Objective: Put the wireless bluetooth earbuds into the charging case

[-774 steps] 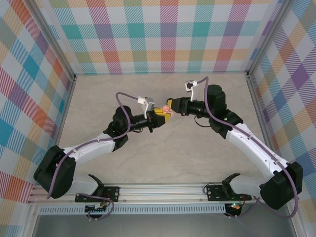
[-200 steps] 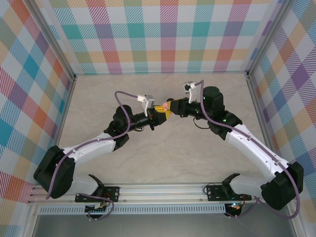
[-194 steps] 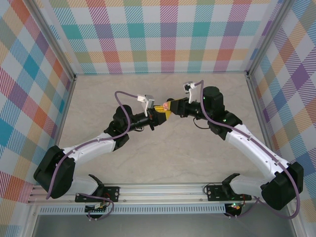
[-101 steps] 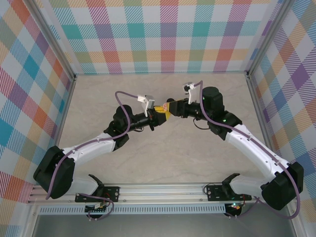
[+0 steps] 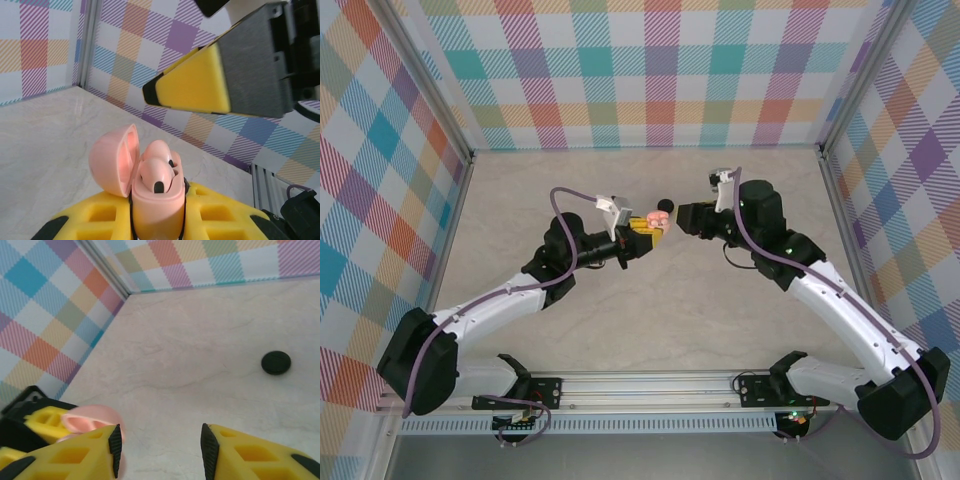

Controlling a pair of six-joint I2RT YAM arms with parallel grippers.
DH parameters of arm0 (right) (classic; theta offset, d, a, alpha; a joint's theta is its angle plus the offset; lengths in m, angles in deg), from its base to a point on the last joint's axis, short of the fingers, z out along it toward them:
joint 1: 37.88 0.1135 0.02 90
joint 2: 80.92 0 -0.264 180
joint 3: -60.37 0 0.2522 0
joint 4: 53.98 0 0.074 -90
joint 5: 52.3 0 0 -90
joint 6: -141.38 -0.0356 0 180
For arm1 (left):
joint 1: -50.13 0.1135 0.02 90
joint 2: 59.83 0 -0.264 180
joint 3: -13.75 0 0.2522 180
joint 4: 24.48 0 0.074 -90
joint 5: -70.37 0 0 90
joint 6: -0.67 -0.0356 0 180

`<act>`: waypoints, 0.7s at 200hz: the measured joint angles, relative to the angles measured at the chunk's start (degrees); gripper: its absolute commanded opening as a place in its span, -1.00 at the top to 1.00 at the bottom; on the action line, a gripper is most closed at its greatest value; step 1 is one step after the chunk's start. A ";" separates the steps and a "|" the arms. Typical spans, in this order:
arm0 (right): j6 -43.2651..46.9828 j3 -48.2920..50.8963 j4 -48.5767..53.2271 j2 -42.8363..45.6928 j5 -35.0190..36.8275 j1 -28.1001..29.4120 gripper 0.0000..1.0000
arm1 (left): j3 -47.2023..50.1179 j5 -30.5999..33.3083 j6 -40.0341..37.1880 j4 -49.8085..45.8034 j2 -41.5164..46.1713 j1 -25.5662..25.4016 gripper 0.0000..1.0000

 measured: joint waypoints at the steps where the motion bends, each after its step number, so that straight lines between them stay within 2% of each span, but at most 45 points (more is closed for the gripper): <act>1: -0.02 0.00 0.04 -0.02 0.02 -0.04 0.08 | 0.00 0.00 -0.11 0.00 0.02 0.00 0.90; 32: 0.02 0.00 2.45 -1.75 -0.02 -3.02 0.15 | 0.00 -1.11 -0.57 0.02 0.61 0.02 0.91; 62: 0.07 0.31 2.91 -3.08 -3.34 -5.29 0.19 | 0.00 -3.17 -0.55 0.33 1.01 0.02 0.91; 140: 0.44 1.09 2.01 -7.43 -12.33 -5.75 0.33 | 0.00 -8.09 -0.52 1.53 1.60 0.00 0.91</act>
